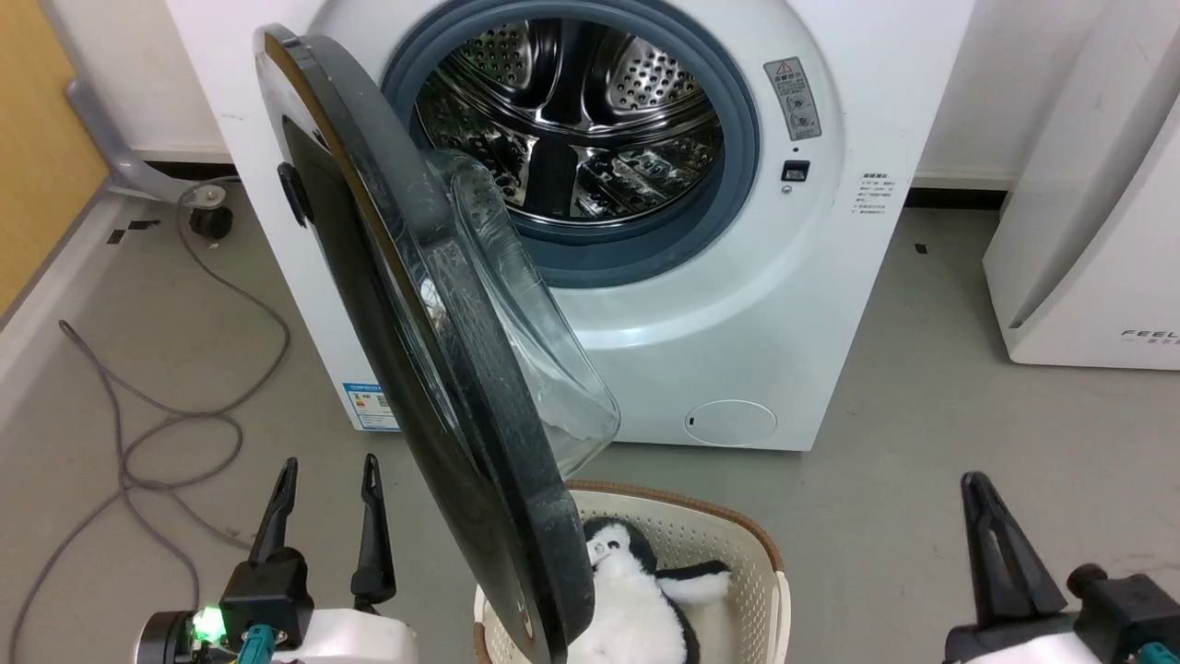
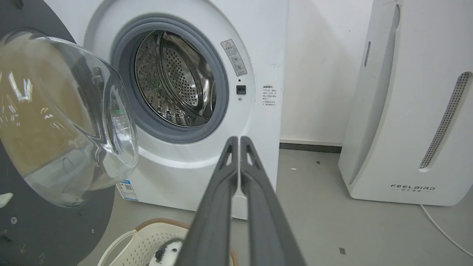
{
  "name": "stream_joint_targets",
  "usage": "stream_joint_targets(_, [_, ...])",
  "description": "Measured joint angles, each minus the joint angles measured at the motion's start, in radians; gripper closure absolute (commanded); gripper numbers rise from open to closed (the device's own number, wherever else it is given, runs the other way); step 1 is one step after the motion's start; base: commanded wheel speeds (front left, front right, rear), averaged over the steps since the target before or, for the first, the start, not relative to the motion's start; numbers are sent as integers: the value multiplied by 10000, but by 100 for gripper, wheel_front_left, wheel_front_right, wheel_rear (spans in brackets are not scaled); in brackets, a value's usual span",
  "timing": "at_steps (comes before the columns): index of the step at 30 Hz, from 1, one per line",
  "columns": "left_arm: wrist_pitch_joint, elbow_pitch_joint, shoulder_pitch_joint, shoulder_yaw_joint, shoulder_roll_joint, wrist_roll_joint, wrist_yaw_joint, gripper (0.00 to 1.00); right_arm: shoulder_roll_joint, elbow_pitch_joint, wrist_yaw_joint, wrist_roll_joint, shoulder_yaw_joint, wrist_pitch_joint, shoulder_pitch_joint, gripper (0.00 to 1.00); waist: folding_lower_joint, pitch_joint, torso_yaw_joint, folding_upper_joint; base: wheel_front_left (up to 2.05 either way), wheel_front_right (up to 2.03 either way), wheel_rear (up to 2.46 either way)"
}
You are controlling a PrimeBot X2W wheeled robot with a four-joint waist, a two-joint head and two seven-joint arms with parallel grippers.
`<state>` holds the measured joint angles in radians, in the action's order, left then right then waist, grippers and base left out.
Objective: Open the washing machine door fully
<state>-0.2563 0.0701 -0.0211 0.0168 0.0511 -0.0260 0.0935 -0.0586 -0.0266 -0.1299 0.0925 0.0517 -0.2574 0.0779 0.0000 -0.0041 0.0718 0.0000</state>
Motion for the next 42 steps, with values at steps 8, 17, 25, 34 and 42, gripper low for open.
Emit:
stream_joint_targets(8, [0, -29, 3, -111, 19, 56, 12, 61, 31, -301, 0, 232, -125, 0, 24, 0, 0, -30, -5, 0, 0, 0, 0])
stream_joint_targets(17, [-2, -1733, 911, -366, 454, 205, -40, 100, 36, -94, 0, 228, 188, 0, 23, 0, 1, -73, 122, 0, 0, 0, 0])
stream_joint_targets(25, [-12, -3751, 1824, 708, 541, 451, -278, 100, 36, -12, 0, 222, 211, 0, 102, 0, 0, -147, 54, 0, 0, 0, 0])
stream_joint_targets(34, [-13, -4514, 2101, 2851, 351, 598, -782, 100, 38, 171, 0, 52, 190, 0, 178, 0, 1, -213, -31, 0, 0, 0, 0])
stream_joint_targets(42, [-13, -4408, 2003, 4798, 282, 775, -970, 100, 38, 259, 0, 92, 255, 0, 232, 0, 0, -301, 7, 0, 0, 0, 0])
